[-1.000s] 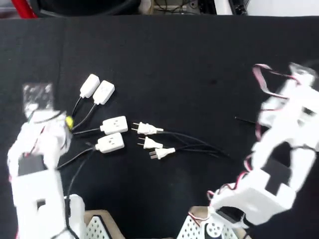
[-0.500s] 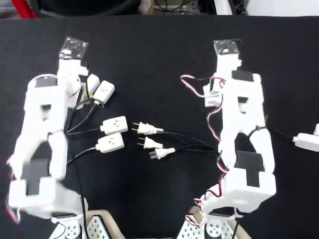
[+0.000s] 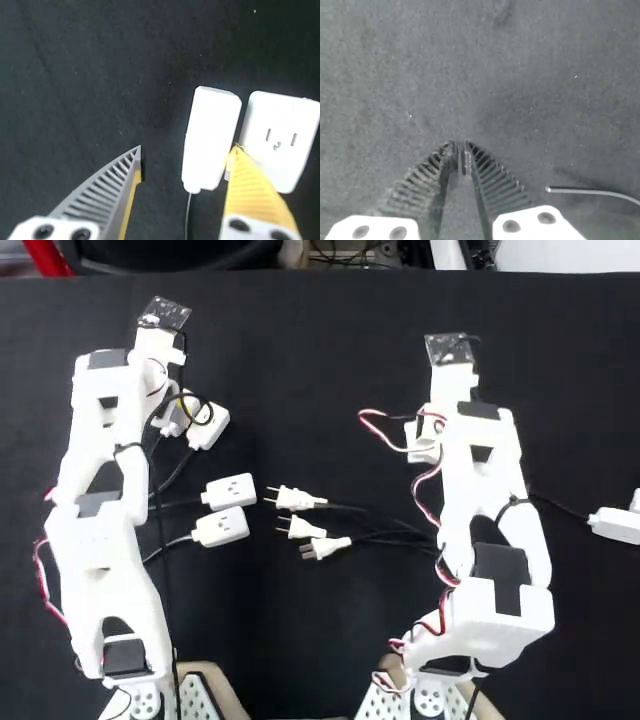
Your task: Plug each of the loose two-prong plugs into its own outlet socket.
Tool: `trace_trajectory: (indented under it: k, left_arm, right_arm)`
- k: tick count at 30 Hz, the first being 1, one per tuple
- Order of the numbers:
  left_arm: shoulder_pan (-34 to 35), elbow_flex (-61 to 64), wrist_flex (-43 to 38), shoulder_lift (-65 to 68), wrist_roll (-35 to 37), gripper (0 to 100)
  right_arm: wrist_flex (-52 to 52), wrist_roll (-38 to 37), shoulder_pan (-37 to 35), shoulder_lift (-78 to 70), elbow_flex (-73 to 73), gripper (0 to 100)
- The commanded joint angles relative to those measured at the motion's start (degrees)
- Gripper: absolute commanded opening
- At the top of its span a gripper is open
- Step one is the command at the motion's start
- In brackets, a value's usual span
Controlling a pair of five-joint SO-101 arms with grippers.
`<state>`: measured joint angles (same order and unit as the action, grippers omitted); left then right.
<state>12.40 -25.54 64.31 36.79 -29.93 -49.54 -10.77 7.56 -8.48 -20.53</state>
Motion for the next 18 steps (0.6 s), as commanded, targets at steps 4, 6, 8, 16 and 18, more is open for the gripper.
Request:
trace_trajectory:
  k: [4, 6, 8, 16, 18]
  left_arm:
    - [-0.75, -14.37, 7.38, 7.38, -2.29, 27]
    - [-0.48, -17.45, 8.62, 8.79, -2.29, 24]
    - [-0.48, -20.35, 11.16, 9.67, -2.20, 16]
    - [-1.80, -23.52, 18.11, 9.49, -2.11, 7]
    - [-2.33, -23.69, 20.13, 9.32, -2.20, 7]
  right_arm:
    - [1.58, -0.35, 0.35, 2.24, 0.04, 1.2]
    - [1.58, -0.35, 0.35, 2.24, 0.04, 1.2]
    - [1.58, -0.35, 0.35, 2.24, -0.04, 1.2]
    - [1.58, -0.44, 0.44, 2.24, -0.13, 1.2]
    - [1.58, -0.44, 0.44, 2.24, -0.13, 1.2]
